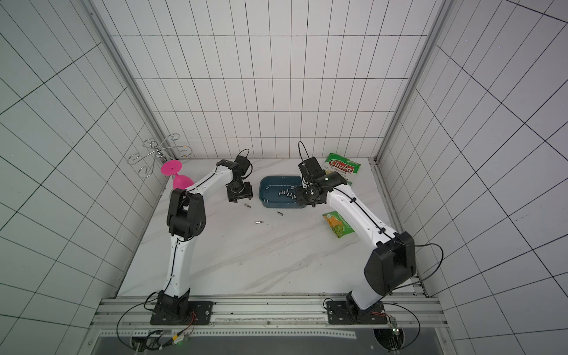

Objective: Put the bit on the desktop into the storage box
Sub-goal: Pick up the screwdriver bit from the center of the board.

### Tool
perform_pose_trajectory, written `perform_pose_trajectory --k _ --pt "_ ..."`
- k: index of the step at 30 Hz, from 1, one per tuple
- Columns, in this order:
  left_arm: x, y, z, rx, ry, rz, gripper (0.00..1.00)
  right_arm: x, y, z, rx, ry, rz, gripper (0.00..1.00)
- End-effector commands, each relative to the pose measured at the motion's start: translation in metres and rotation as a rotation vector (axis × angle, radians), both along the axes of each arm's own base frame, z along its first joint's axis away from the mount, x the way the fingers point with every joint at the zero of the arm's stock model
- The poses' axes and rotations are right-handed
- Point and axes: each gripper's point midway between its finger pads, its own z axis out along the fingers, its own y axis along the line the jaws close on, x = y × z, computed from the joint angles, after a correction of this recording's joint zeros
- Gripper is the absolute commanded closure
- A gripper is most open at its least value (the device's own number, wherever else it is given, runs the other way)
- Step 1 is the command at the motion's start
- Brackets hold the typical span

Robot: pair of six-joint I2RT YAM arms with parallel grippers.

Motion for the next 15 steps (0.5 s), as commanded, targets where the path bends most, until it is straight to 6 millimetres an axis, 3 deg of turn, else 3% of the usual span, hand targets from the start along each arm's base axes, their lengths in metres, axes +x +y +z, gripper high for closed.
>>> perform_pose_trajectory --k 1,15 --pt "-0.001 -0.001 -0.011 0.017 0.022 -0.006 0.36 -0.002 -0.005 0.007 0.011 -0.015 -0.011 0.47" --pt "-0.010 -0.008 -0.023 0.012 0.064 -0.035 0.55 -0.001 -0.005 0.007 0.013 -0.015 -0.009 0.48"
